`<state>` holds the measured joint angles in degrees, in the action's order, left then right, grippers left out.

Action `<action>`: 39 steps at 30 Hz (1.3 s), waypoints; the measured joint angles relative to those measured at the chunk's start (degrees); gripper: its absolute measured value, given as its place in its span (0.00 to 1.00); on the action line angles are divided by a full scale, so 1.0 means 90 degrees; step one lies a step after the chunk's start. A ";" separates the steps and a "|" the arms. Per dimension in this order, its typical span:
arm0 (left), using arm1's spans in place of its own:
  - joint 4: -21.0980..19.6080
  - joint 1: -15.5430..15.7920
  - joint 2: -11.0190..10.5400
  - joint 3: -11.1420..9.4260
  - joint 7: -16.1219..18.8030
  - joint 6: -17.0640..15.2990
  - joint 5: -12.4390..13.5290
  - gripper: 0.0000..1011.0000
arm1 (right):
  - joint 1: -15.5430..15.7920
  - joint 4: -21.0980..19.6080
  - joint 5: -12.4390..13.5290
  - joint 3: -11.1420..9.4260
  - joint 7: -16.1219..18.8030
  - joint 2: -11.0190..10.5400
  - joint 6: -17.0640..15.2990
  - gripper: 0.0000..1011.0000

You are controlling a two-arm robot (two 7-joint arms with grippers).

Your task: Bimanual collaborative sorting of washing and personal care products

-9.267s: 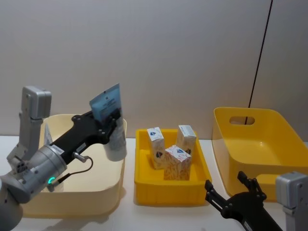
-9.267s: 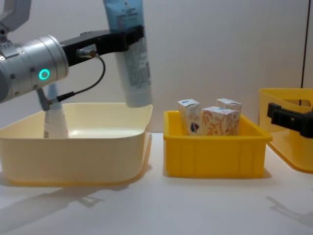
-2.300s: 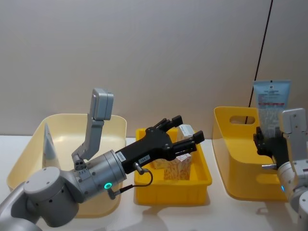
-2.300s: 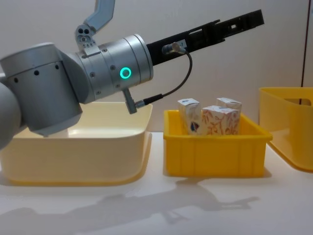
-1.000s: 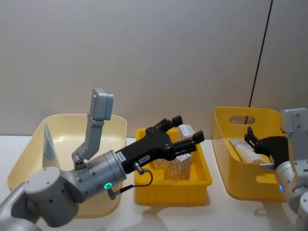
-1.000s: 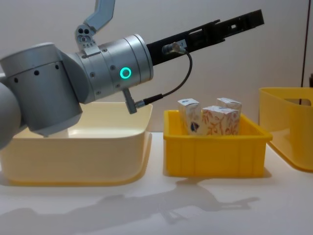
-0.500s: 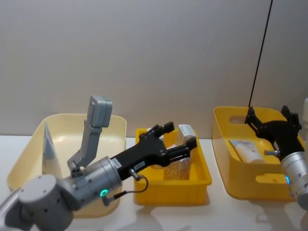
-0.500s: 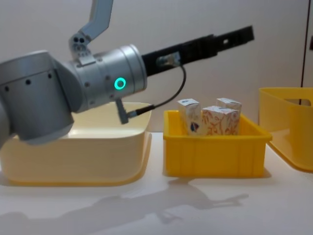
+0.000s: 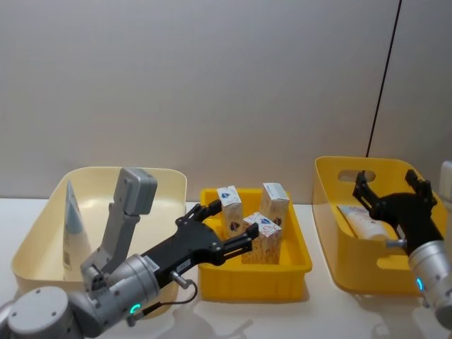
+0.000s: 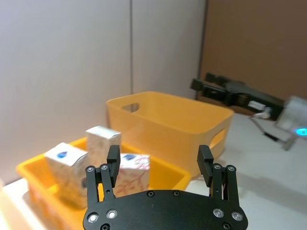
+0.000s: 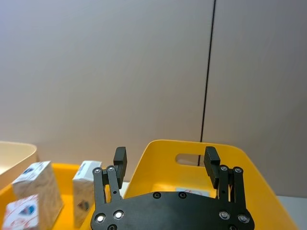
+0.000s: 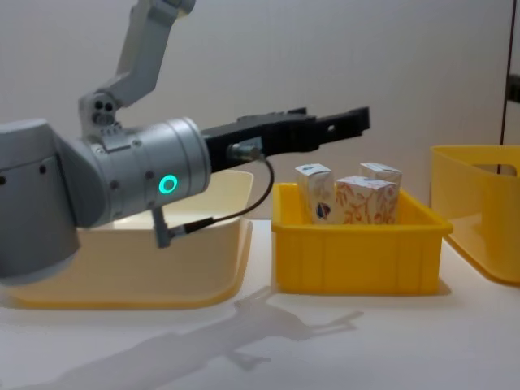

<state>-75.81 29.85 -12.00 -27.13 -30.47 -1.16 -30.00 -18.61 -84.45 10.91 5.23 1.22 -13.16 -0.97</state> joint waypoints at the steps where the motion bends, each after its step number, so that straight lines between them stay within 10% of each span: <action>1: -0.0075 -0.0068 -0.0040 0.0005 0.0133 0.0001 0.0080 0.99 | 0.0046 -0.0042 0.0014 0.0020 0.0008 -0.0015 -0.0003 0.99; 39: -0.1863 -0.1745 -0.1060 0.0123 0.3197 0.0041 0.1984 0.99 | 0.2138 -0.1845 0.0619 0.0853 0.0289 -0.0679 -0.0108 0.99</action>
<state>-92.58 14.15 -21.54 -26.03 -1.69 -0.79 -12.14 0.63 -101.06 16.48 12.91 3.83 -19.27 -1.95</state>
